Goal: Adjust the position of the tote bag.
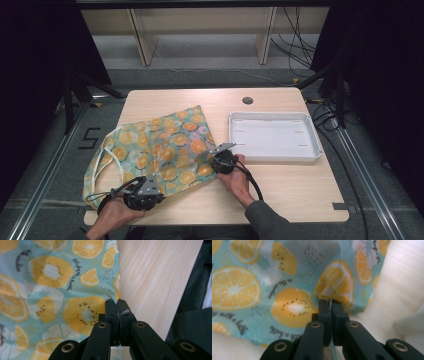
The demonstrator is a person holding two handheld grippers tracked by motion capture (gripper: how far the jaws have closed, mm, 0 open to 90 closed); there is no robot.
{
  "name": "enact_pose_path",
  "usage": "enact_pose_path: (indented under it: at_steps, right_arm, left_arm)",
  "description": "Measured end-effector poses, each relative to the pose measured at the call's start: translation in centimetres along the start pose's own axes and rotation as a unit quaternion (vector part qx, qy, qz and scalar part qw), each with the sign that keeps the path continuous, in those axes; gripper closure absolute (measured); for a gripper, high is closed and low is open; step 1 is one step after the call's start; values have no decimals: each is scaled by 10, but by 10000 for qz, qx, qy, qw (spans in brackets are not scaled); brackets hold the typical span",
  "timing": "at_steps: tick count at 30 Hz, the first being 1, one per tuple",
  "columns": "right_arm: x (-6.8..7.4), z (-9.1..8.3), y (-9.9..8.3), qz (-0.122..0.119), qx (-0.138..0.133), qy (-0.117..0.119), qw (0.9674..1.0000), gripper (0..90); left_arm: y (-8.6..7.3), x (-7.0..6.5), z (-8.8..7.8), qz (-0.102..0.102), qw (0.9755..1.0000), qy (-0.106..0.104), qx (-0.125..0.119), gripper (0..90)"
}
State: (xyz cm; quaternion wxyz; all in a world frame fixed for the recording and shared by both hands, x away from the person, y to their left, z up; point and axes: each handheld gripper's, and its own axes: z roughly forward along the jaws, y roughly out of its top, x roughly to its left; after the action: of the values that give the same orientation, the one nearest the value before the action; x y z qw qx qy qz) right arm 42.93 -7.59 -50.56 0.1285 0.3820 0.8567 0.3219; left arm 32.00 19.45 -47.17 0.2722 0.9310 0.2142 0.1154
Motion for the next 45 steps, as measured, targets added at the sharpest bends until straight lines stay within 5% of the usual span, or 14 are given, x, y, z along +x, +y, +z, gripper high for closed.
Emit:
enact_pose_path:
  at_steps: [11,21,22,24,26,29,34,37,38,40,41,43,44,45]
  right_arm:
    - [-22,30,55,-145,-47,-430,9990,898]
    - [-39,51,92,-252,-15,-667,9975,887]
    - [-44,52,94,-218,39,-731,9971,790]
    - [-47,51,95,-171,40,-778,9968,753]
    - [-49,41,95,-44,-90,-840,9964,618]
    - [-50,31,93,-103,-200,-705,9973,577]
    - [-42,9,84,0,-242,-435,9988,482]
    - [-33,-6,78,37,-380,-238,9990,461]
    - [-19,-13,72,94,-490,45,9987,455]
    - [-14,-16,69,-20,-559,157,9983,454]
    - [5,-21,60,-141,-506,459,9976,434]
    - [10,-23,58,-315,-447,551,9970,432]
    - [30,-28,51,-353,-349,740,9960,416]
    - [30,-28,51,-353,-349,740,9960,416]
  left_arm:
    - [47,-8,29,392,9992,-95,-62,877]
    - [77,-10,48,353,9991,-143,-186,884]
    - [82,-7,50,359,9989,-163,-265,884]
    - [82,-7,49,289,9989,-179,-308,871]
    - [77,-3,34,168,9985,-201,-479,832]
    - [72,3,21,82,9981,-233,-569,755]
    - [50,23,-8,-382,9962,-155,-764,598]
    - [30,38,-31,-724,9935,109,-872,538]
    - [22,44,-39,-855,9922,226,-879,521]
    - [6,54,-51,-999,9909,458,-772,511]
    - [-9,64,-62,-1038,9896,823,-559,493]
    - [-16,69,-67,-1100,9883,957,-457,483]
    - [-23,74,-71,-1234,9858,1061,-407,452]
    - [-29,80,-74,-1380,9835,1118,-338,452]
